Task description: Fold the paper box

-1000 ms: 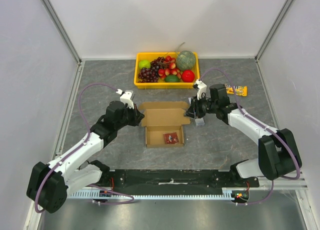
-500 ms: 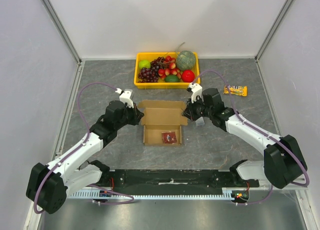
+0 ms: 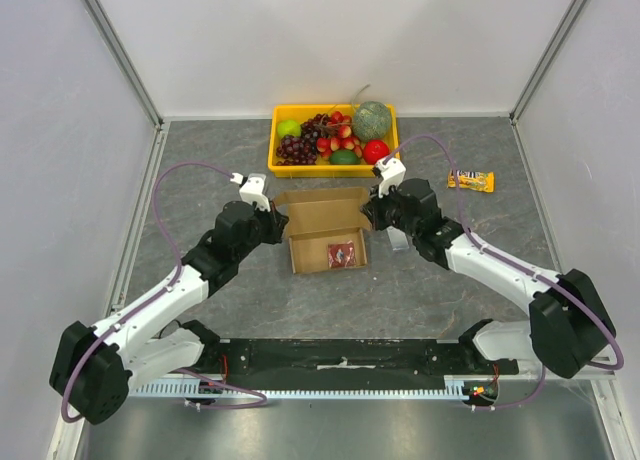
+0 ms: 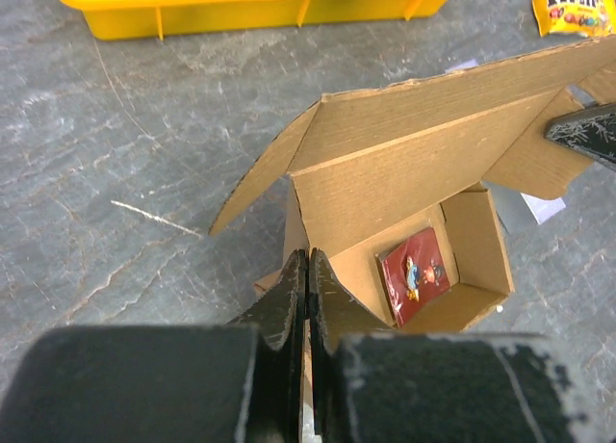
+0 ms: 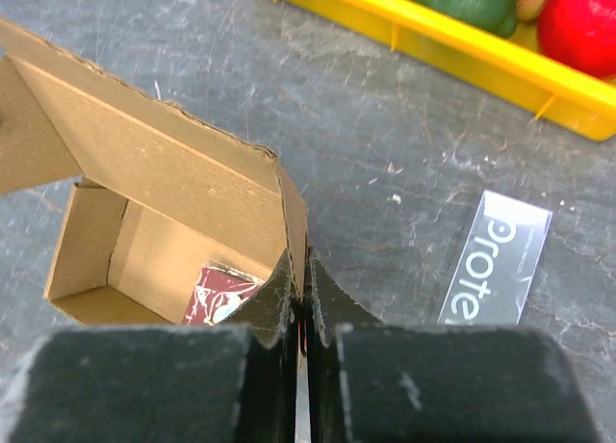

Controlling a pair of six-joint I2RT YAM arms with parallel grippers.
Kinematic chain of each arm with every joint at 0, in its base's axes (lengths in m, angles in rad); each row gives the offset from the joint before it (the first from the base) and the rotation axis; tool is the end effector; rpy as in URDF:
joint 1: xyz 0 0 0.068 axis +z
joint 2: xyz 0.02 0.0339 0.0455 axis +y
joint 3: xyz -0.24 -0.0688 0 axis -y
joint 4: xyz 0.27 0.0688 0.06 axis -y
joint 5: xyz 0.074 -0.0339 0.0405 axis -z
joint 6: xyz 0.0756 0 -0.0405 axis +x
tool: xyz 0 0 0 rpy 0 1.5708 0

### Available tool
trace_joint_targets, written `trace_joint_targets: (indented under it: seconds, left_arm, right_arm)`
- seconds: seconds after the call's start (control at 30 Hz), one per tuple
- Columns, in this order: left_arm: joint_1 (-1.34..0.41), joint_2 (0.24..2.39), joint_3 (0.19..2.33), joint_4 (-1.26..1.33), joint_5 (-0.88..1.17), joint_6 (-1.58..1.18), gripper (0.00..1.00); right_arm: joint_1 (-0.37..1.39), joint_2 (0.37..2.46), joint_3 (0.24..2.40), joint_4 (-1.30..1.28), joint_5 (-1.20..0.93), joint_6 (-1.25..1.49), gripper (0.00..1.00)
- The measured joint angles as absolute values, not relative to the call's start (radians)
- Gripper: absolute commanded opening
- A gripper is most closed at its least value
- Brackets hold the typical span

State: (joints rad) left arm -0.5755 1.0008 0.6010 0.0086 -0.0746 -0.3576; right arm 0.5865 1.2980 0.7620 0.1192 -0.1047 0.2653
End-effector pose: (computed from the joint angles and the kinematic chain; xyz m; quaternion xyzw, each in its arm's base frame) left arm 0.2553 -0.1589 0.2088 0.0697 0.8278 -0.2223 0.5103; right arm 0.2909 0.2028 0.1979 -0.1620 0.8216 0.2650 0.4780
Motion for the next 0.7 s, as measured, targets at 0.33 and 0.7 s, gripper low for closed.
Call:
trace_joint_targets:
  seconds: [0.33, 0.7]
  left_arm:
    - [-0.682, 1.023, 0.583, 0.121, -0.237, -0.358, 0.04]
    - [-0.785, 1.093, 0.524, 0.199, -0.379, -0.367, 0.04]
  right_arm:
    - [0.671, 1.346, 0.703, 0.296, 0.116, 0.273, 0.07]
    - [0.771, 1.316, 0.574, 0.417, 0.305, 0.271, 0.08]
